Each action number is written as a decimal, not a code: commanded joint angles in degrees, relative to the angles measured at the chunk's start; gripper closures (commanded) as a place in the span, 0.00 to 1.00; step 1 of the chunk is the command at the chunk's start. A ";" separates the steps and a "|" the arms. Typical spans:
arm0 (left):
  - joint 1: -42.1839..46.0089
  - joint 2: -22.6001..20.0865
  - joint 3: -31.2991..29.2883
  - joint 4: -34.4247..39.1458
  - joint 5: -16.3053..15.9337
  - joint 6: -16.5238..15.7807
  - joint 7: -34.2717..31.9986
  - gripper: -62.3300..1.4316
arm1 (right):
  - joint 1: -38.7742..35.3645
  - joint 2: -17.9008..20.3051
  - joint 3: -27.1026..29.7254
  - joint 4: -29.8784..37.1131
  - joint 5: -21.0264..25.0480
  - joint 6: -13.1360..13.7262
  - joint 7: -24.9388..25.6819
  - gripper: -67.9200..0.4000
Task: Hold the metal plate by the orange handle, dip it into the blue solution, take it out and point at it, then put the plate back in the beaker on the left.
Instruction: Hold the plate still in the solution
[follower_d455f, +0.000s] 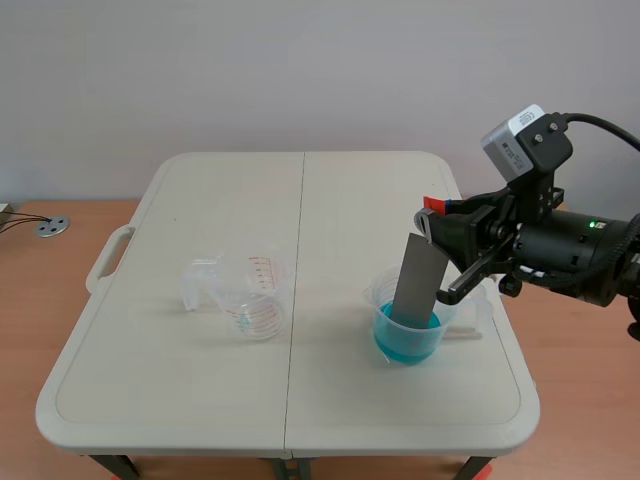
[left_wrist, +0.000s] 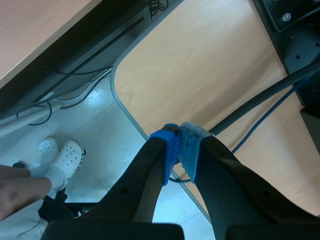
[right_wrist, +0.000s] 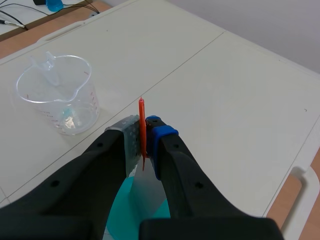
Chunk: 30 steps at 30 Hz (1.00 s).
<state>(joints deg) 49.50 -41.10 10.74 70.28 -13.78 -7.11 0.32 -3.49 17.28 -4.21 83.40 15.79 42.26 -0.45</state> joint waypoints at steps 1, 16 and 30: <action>-0.02 0.61 -0.15 0.74 -0.17 -0.09 -0.50 0.93 | 0.79 0.17 0.00 0.22 -0.22 0.46 0.00 0.98; 0.00 1.75 -0.15 0.74 -0.61 -0.11 -0.35 0.93 | 0.79 0.17 0.00 0.22 -0.22 0.46 0.02 0.98; -0.02 2.19 -0.15 0.74 -0.59 -0.11 -0.39 0.93 | 0.76 0.22 0.07 0.72 -0.17 0.46 3.17 0.98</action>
<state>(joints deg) 49.52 -39.07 10.74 70.28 -14.22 -7.16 0.34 -3.51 17.28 -4.21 83.40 14.90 42.26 1.30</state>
